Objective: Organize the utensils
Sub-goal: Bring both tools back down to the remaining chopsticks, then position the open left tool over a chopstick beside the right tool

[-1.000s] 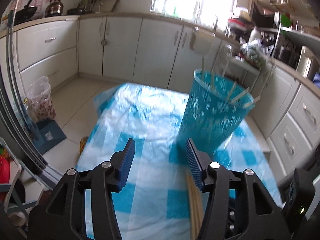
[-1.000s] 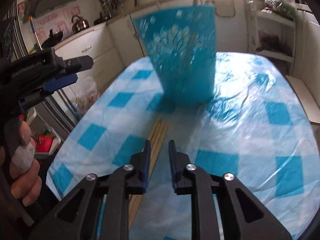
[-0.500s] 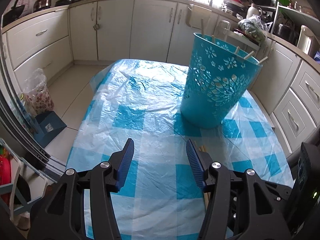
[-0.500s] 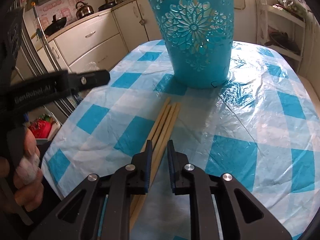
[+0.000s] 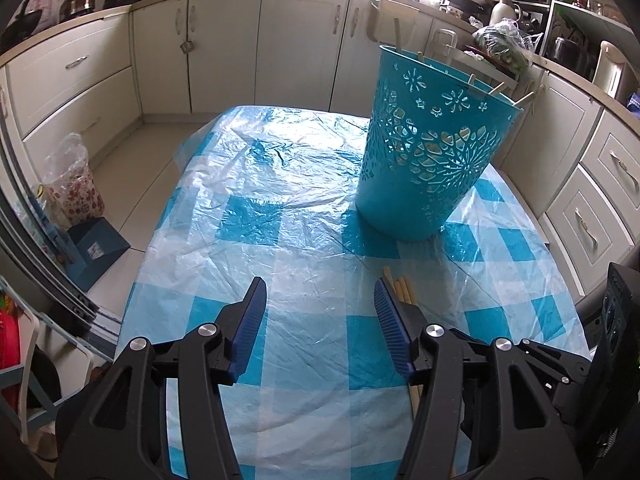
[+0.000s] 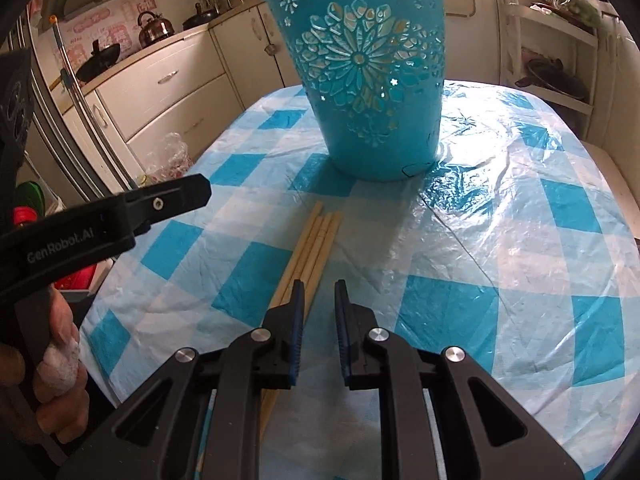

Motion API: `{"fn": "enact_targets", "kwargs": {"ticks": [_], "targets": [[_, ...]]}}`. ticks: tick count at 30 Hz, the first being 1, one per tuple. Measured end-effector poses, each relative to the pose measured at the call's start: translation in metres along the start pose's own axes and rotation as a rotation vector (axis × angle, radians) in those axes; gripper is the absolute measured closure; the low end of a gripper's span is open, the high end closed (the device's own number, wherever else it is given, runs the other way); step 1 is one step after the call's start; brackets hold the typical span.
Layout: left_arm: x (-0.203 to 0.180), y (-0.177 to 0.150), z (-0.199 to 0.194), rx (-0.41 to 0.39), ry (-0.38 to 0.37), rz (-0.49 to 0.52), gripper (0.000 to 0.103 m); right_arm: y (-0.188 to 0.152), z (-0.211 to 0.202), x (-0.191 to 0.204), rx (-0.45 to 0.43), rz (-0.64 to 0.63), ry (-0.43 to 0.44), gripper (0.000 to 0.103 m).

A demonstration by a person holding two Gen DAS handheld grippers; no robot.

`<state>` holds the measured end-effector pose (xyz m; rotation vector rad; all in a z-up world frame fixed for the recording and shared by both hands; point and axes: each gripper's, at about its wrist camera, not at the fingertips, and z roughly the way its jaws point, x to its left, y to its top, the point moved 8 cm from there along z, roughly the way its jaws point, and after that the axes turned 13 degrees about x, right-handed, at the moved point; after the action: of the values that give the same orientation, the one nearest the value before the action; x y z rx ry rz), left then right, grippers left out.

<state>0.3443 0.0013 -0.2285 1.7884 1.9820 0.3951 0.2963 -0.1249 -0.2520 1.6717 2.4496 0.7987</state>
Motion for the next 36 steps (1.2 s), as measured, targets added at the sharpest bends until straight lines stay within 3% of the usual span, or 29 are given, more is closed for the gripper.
{"fn": "enact_targets", "kwargs": {"ticks": [11, 13, 27, 36], "targets": [[0.001, -0.003, 0.006, 0.019, -0.004, 0.0, 0.049, 0.001, 0.006, 0.003, 0.008, -0.036, -0.063, 0.088], [0.0, -0.003, 0.008, 0.028, -0.005, 0.006, 0.049, 0.001, 0.006, 0.001, 0.012, -0.035, -0.062, 0.093], [-0.03, -0.003, 0.046, 0.14, 0.024, 0.113, 0.049, -0.006, -0.004, -0.021, 0.015, 0.025, -0.025, 0.094], [-0.036, -0.002, 0.062, 0.165, 0.055, 0.138, 0.049, -0.007, -0.005, -0.025, 0.015, 0.035, -0.009, 0.094]]}}
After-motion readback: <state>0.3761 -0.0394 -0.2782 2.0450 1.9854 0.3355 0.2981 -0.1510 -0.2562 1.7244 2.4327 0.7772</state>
